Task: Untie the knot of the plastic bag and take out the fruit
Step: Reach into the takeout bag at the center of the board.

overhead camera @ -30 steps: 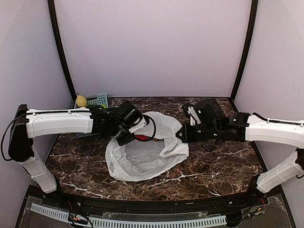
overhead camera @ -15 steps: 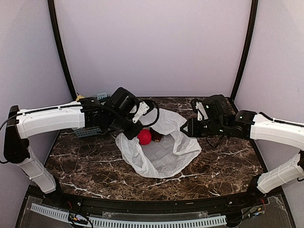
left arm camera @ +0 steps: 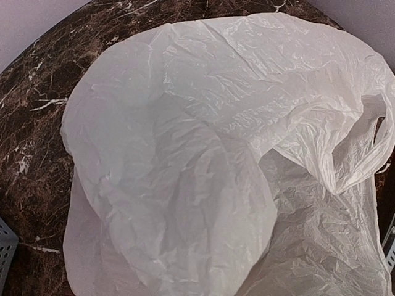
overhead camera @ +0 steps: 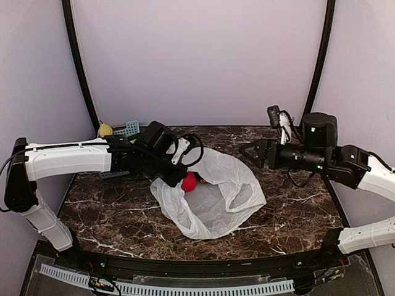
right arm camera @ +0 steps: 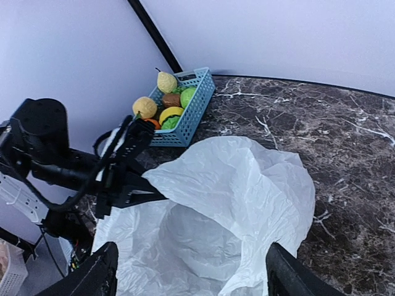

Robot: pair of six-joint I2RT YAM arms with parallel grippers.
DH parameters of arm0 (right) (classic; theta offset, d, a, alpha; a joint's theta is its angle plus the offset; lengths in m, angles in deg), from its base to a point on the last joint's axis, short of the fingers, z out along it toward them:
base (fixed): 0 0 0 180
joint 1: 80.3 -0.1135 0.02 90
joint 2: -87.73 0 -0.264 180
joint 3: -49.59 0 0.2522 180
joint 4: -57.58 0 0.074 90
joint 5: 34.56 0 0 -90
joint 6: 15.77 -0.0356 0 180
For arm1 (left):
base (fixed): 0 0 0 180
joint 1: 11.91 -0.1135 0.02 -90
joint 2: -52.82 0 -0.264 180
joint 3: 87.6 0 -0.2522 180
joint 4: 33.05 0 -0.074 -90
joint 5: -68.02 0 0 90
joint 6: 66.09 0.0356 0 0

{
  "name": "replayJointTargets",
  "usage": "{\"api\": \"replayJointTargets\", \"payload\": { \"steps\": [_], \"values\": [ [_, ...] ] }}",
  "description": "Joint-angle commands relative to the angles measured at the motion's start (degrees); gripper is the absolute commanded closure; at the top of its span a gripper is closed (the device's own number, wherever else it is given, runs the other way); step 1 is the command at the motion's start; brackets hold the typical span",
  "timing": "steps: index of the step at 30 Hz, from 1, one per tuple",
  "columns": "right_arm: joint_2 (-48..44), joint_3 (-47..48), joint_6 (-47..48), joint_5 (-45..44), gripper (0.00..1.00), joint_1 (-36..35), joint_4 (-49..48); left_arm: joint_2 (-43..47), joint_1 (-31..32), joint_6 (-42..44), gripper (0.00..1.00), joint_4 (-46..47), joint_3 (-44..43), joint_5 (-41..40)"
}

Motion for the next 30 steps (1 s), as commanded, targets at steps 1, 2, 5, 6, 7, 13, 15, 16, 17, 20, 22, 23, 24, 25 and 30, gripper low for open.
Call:
{"api": "replayJointTargets", "payload": {
  "steps": [1, 2, 5, 6, 7, 13, 15, 16, 17, 20, 22, 23, 24, 25, 30],
  "values": [
    [0.4, -2.68, 2.55, 3.01, 0.25, -3.26, -5.97, 3.2, -1.76, -3.07, 0.99, 2.15, 2.78, 5.05],
    [1.26, -2.93, 2.55, 3.07, 0.27, -4.22, -7.19, 3.33, -2.07, -3.14, 0.99, 2.09, 3.1, 5.86],
    [6.46, -2.97, 2.46, 1.94, 0.31, -7.7, -10.61, 3.94, -2.81, -3.47, 0.99, 2.11, 3.83, 6.55],
    [8.48, -3.03, 2.53, 1.64, 0.33, -8.61, -11.82, 4.13, -3.21, -3.64, 0.99, 2.17, 4.2, 6.89],
    [10.5, -3.05, 2.59, 1.26, 0.35, -9.27, -13.13, 4.28, -3.38, -3.73, 0.99, 2.19, 4.37, 7.11],
    [22.26, -2.22, 3.41, 2.72, 0.47, -11.54, -18.63, 4.94, -5.07, -4.22, 0.99, 2.43, 5.22, 9.92],
    [25.84, -1.63, 4.09, 3.6, 0.51, -12.01, -19.43, 4.91, -5.53, -4.45, 0.99, 2.46, 5.17, 10.95],
    [27.64, -1.37, 4.4, 3.98, 0.52, -12.19, -19.61, 4.95, -5.69, -4.57, 0.99, 2.65, 5.17, 11.21],
    [29.31, -1.23, 4.55, 4.19, 0.53, -12.32, -19.86, 4.95, -5.85, -4.59, 0.99, 2.83, 5.17, 11.7],
    [33.38, -1.14, 5.11, 5.39, 0.58, -12.58, -20.99, 4.76, -6.19, -5.03, 0.99, 3.02, 5.17, 12.43],
    [35.81, -0.62, 5.58, 6.09, 0.6, -12.9, -21.55, 4.78, -6.45, -5.44, 0.99, 3.05, 5.17, 12.99],
    [36.74, -0.41, 5.77, 6.28, 0.61, -13.06, -21.88, 4.78, -6.56, -5.55, 0.99, 3.15, 5.17, 13.31],
    [37.75, -0.12, 5.99, 6.54, 0.61, -13.31, -22.04, 4.85, -6.64, -5.74, 0.99, 3.17, 5.17, 13.44],
    [38.53, 0.18, 6.25, 6.69, 0.61, -13.53, -22.02, 4.82, -6.74, -5.79, 0.99, 3.25, 5.12, 13.65],
    [43.26, 2.65, 7.74, 7.75, 0.62, -14.93, -20.93, 4.78, -7.02, -6.01, 0.99, 3.21, 4.92, 14.01]
  ]
}}
